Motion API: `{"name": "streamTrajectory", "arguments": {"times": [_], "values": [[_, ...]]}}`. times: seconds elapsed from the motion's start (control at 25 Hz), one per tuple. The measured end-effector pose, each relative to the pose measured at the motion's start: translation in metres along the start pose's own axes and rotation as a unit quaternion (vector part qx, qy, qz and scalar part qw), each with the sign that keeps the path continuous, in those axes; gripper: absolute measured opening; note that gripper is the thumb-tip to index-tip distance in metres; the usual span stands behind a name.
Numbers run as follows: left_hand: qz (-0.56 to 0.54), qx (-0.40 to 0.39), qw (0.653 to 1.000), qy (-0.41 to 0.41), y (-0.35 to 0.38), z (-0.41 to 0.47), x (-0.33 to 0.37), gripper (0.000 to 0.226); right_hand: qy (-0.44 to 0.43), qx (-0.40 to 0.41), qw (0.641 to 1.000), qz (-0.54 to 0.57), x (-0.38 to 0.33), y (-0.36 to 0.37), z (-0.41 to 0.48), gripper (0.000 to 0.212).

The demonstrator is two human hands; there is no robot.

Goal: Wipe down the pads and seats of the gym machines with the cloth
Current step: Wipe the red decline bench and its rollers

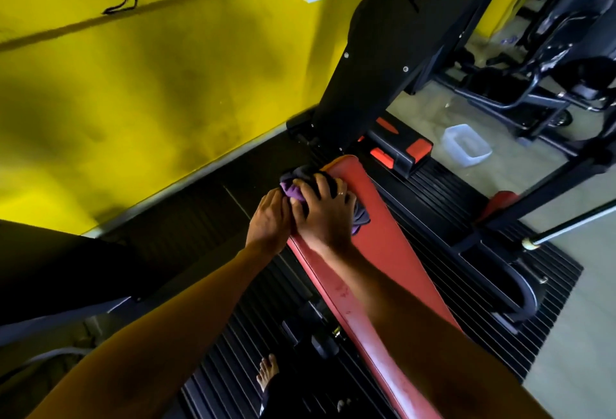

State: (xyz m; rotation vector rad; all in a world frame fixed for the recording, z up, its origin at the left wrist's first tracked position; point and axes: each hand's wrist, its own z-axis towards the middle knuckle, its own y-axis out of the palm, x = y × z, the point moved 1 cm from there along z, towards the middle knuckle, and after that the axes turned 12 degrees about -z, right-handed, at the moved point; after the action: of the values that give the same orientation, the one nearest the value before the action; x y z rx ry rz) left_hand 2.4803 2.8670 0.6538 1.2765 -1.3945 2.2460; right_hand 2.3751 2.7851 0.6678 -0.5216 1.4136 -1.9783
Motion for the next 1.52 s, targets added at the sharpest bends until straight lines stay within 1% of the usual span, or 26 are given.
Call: {"name": "streamTrajectory", "arguments": {"times": [0.04,0.08,0.16,0.24,0.28,0.36,0.44,0.52,0.56,0.64,0.72,0.8,0.88,0.92,0.96,1.04,1.12,1.16,1.2,1.24,1.28,1.36,1.4,1.52], "values": [[-0.017,0.007,1.0,-0.008,0.0,0.001,0.003,0.037,0.003,0.0,1.0,-0.018,0.017,0.003,0.017,0.036],[-0.035,0.011,0.999,-0.023,0.0,0.002,0.007,0.037,0.025,-0.01,0.999,-0.035,0.035,0.006,0.035,0.035],[-0.045,0.004,0.999,-0.029,-0.002,0.003,0.008,0.041,0.102,-0.064,0.992,-0.039,0.059,0.006,0.064,0.038],[-0.028,-0.036,0.999,-0.029,-0.006,0.007,0.004,0.044,0.169,-0.114,0.979,-0.017,0.06,0.006,0.077,0.044],[-0.015,-0.06,0.998,-0.031,-0.01,0.009,0.003,0.045,0.187,-0.125,0.974,-0.006,0.05,0.004,0.075,0.046],[0.002,-0.105,0.994,-0.026,-0.016,0.016,0.003,0.046,0.175,-0.133,0.976,0.009,0.024,-0.003,0.05,0.053],[0.034,-0.147,0.989,0.006,-0.018,0.024,0.003,0.043,0.119,-0.139,0.983,0.034,0.005,-0.012,0.009,0.063],[0.063,-0.181,0.981,0.033,-0.016,0.033,0.002,0.042,0.081,-0.155,0.984,0.031,0.01,-0.016,-0.028,0.068],[0.046,-0.184,0.982,0.024,-0.016,0.038,0.003,0.043,0.082,-0.157,0.984,0.019,0.022,-0.015,-0.038,0.066],[0.009,-0.184,0.983,0.011,-0.012,0.049,0.009,0.045,0.127,-0.155,0.98,-0.002,0.053,-0.01,-0.037,0.062],[0.006,-0.194,0.981,0.021,-0.005,0.06,0.019,0.046,0.186,-0.16,0.969,-0.01,0.075,0.001,-0.013,0.061],[0.009,-0.219,0.976,0.021,0.001,0.071,0.034,0.047,0.257,-0.168,0.951,0.022,0.077,0.008,0.024,0.06],[0.019,-0.237,0.971,0.031,0.008,0.081,0.045,0.047,0.305,-0.138,0.939,0.076,0.066,0.007,0.054,0.058],[0.024,-0.242,0.969,0.03,0.01,0.088,0.049,0.046,0.309,-0.122,0.937,0.106,0.06,0.004,0.064,0.056],[0.027,-0.246,0.968,0.03,0.013,0.093,0.051,0.043,0.286,-0.115,0.943,0.122,0.056,0.002,0.066,0.055],[0.027,-0.252,0.967,0.032,0.02,0.102,0.051,0.035,0.193,-0.126,0.966,0.116,0.058,0.003,0.048,0.058],[0.02,-0.258,0.965,0.042,0.021,0.109,0.049,0.035,0.105,-0.138,0.978,0.112,0.076,0.001,0.018,0.068],[0.011,-0.26,0.964,0.051,0.022,0.112,0.047,0.037,0.072,-0.144,0.981,0.109,0.091,0.004,0.002,0.071],[0.001,-0.264,0.963,0.057,0.022,0.115,0.046,0.038,0.059,-0.143,0.983,0.099,0.106,0.007,-0.009,0.072],[-0.006,-0.272,0.96,0.062,0.025,0.118,0.044,0.039,0.068,-0.135,0.985,0.087,0.12,0.011,-0.013,0.072],[-0.008,-0.28,0.958,0.062,0.028,0.122,0.044,0.04,0.099,-0.128,0.983,0.082,0.129,0.015,-0.008,0.071],[-0.015,-0.294,0.954,0.056,0.035,0.129,0.046,0.046,0.191,-0.12,0.97,0.088,0.127,0.021,0.021,0.062],[-0.032,-0.295,0.953,0.054,0.038,0.13,0.048,0.048,0.222,-0.117,0.964,0.086,0.119,0.019,0.04,0.057],[-0.093,-0.313,0.942,0.076,0.041,0.134,0.044,0.049,0.235,-0.11,0.964,0.051,0.093,0.011,0.08,0.051]]}}
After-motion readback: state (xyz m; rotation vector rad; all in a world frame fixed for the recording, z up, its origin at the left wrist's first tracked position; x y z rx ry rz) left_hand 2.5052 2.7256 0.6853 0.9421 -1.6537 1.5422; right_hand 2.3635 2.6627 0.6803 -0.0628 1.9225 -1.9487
